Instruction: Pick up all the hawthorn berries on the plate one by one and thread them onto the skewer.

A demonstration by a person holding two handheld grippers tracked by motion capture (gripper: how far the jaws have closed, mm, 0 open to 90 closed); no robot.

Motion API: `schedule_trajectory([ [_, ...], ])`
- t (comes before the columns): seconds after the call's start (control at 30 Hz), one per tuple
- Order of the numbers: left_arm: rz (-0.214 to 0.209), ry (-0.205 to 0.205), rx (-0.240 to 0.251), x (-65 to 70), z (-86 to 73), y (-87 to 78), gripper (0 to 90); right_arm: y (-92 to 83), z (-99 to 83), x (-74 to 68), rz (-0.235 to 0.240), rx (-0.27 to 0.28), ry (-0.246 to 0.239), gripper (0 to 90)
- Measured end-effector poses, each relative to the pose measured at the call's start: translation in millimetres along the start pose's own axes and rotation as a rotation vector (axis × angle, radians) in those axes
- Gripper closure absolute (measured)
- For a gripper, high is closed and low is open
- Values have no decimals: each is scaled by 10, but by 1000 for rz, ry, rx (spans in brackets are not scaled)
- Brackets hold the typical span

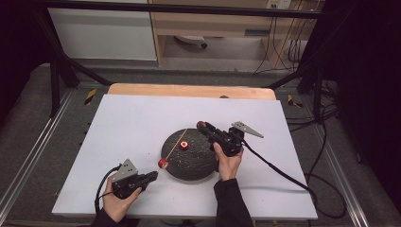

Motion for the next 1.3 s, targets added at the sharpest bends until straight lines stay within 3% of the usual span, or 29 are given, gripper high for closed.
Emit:
schedule_trajectory([
  [0.6,-7,11,4,122,108,86,885,1,164,30,4,85,31,633],
  [1.3,-20,27,18,268,236,151,885,16,174,39,1,124,38,633],
])
Point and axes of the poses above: each handheld gripper's, and its own axes: y roughly forward along the jaws, z roughly out of its top, x roughly to its right, the point moved 7 cm from there along y, roughly forward along the jaws, and after that the axes turned 10 degrees about z, right-handed, at the moved point
